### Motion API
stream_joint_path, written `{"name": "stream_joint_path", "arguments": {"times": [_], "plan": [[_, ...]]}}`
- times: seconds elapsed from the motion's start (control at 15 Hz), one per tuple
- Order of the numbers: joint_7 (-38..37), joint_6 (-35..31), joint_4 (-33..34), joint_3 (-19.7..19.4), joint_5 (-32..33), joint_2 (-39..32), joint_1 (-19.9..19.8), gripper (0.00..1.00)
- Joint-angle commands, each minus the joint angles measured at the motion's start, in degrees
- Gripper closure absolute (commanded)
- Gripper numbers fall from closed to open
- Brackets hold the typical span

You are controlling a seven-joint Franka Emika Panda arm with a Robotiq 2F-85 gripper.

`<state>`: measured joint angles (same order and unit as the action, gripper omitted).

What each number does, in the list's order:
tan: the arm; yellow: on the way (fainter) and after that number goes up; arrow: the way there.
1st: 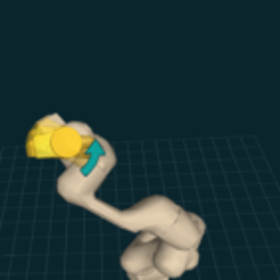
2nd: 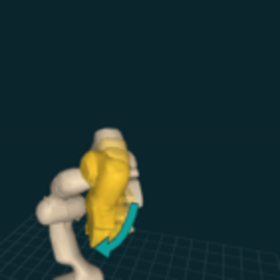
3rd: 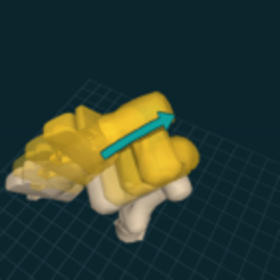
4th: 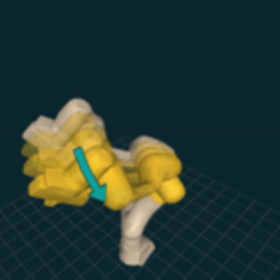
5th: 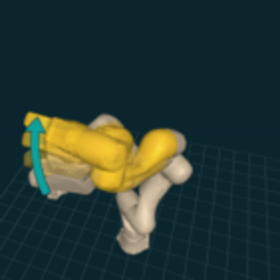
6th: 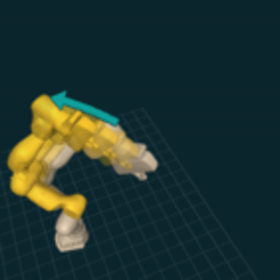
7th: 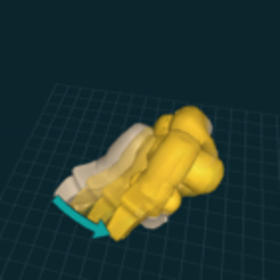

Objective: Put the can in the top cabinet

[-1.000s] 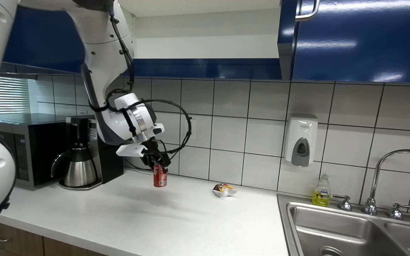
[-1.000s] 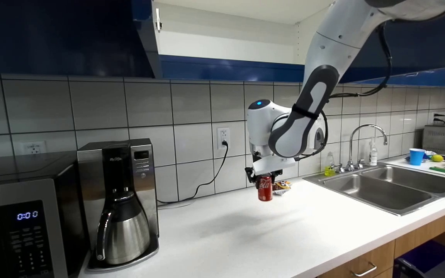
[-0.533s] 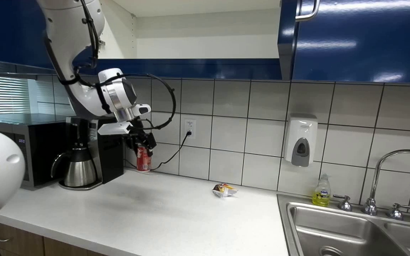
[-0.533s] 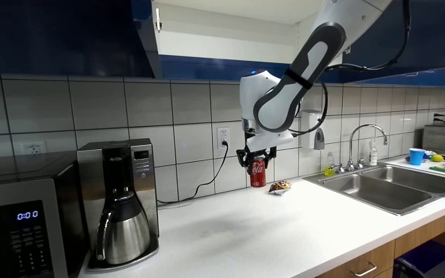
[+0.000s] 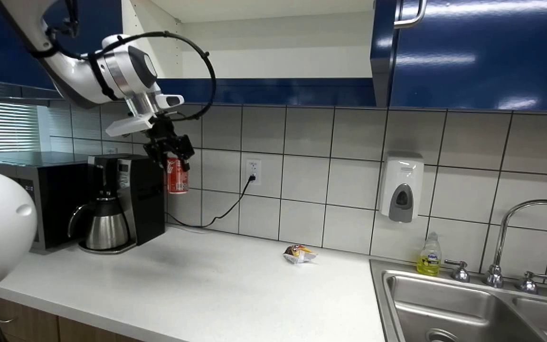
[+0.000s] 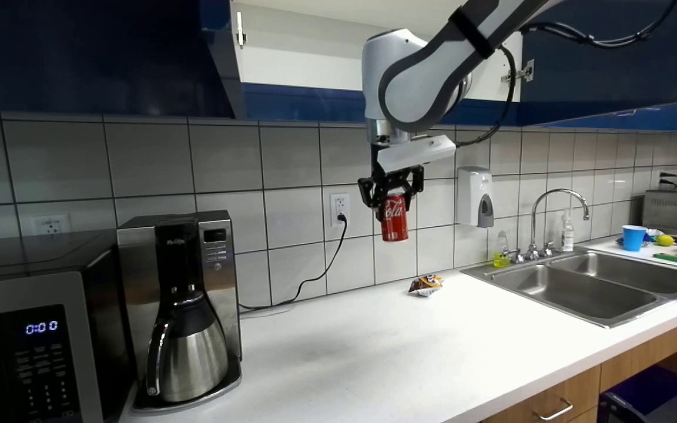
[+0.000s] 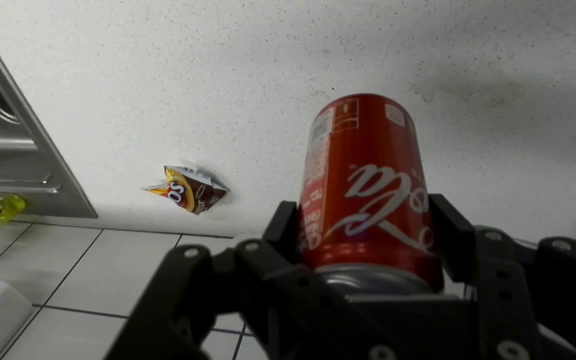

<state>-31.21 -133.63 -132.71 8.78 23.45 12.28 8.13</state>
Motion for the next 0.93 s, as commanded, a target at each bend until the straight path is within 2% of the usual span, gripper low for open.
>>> {"name": "stream_joint_path", "arguments": {"times": [0.0, 0.4, 0.87], "plan": [[4.29, 7.29, 1.49, 2.57, -3.01, 7.70, -0.27, 0.58], [5.63, 16.47, 8.83, 5.92, -4.45, 12.15, -0.93, 0.58], [5.56, 22.25, 20.51, 8.08, -3.53, 9.88, -1.34, 0.58]]}}
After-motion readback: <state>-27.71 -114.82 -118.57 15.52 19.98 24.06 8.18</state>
